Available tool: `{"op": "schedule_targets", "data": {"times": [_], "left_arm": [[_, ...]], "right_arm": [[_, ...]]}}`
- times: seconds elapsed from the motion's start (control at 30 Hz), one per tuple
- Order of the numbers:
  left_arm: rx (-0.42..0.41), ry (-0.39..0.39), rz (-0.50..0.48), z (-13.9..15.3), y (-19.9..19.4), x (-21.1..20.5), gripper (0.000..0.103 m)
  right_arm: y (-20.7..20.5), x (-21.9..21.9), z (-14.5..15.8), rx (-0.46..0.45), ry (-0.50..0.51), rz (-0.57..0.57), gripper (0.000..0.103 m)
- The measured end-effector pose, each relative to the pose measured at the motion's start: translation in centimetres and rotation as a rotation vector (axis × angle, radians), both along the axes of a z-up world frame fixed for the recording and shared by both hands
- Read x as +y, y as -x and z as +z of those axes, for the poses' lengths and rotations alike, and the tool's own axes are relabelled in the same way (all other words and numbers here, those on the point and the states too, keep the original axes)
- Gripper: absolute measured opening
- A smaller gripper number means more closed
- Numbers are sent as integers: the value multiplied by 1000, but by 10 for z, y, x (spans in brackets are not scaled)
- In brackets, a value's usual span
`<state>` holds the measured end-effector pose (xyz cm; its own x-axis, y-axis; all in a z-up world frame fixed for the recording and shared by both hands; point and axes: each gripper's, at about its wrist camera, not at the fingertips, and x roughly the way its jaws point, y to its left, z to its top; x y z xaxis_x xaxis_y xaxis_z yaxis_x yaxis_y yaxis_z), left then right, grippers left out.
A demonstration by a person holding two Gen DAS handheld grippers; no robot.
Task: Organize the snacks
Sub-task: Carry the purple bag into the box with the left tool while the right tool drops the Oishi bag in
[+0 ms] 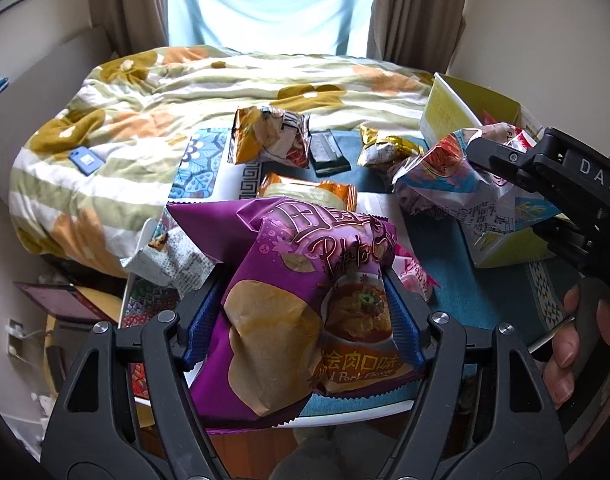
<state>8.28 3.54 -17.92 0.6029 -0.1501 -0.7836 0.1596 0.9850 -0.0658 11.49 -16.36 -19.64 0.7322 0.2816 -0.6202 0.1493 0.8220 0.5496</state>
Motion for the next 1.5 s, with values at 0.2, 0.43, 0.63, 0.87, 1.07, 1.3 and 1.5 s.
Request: {"op": "schedule_targets", "data": {"times": [0.2, 0.43, 0.63, 0.87, 1.07, 1.3, 1.5], "left_arm": [[-78, 40, -52, 42, -17, -10, 70], [-148, 39, -143, 86, -46, -58, 70], [-177, 53, -206, 106, -69, -125, 70], [-158, 78, -235, 107, -92, -207, 71], [-72, 75, -226, 79, -116, -263, 71], [20, 73, -200, 51, -127, -299, 76], [73, 45, -214, 41, -132, -311, 102]], "right_arm": [[5, -9, 44, -58, 45, -14, 61], [5, -48, 85, -103, 71, -45, 61], [0, -105, 104, -109, 105, -87, 61], [-9, -181, 114, -107, 174, -102, 61], [-20, -233, 107, -87, 233, -40, 61], [-37, -272, 95, -49, 319, 63, 61], [-40, -281, 82, -27, 372, 135, 61]]}}
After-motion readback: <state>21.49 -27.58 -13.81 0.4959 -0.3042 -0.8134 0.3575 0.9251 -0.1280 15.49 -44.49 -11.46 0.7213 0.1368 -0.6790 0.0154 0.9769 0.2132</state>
